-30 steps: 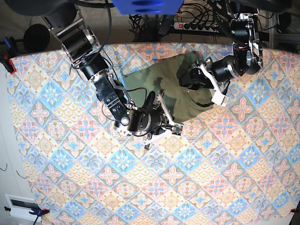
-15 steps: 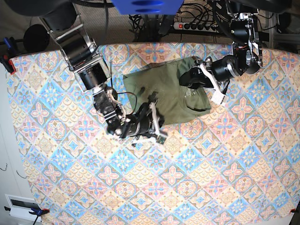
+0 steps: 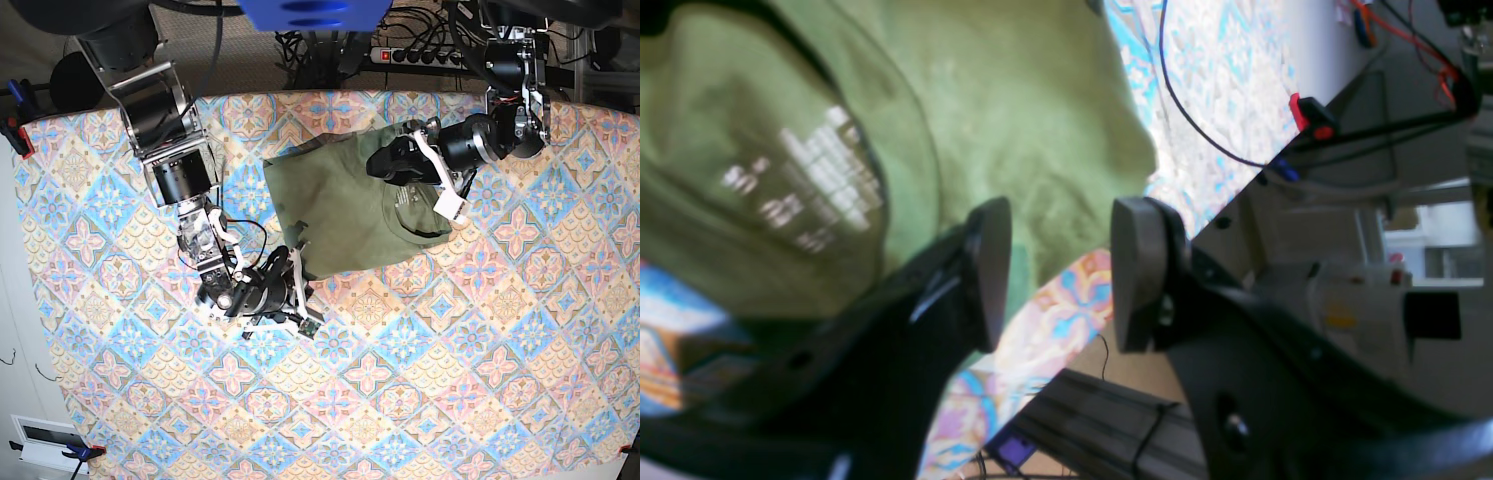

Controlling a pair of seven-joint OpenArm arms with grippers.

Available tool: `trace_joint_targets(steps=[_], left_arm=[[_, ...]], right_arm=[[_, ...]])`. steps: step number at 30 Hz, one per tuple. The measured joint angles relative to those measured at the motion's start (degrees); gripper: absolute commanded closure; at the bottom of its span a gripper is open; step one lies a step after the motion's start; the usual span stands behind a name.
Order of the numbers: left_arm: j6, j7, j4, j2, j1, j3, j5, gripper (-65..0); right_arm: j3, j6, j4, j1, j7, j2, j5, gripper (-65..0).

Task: Layout the t-shirt on the table in an organized manner, then fold the t-shirt properly
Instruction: 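Hold the shirt edges with both grippers and square the folded shirt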

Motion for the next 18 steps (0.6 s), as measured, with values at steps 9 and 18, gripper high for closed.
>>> trace_joint_targets(steps=[9,18], left_arm=[[-0.11,-0.13,-0.92,0.13,0.24,4.02,9.09,-24.0],[-0.04,-0.04,-9.73,0.31,-6.36,6.01,16.26,-23.9]], right_arm=[[-0.46,0.11,-4.98,0.76,0.11,-0.17,-0.02,-6.0],[-0.50,-0.17,-9.18,2.14,-0.33,-0.22,-0.13,-6.0]])
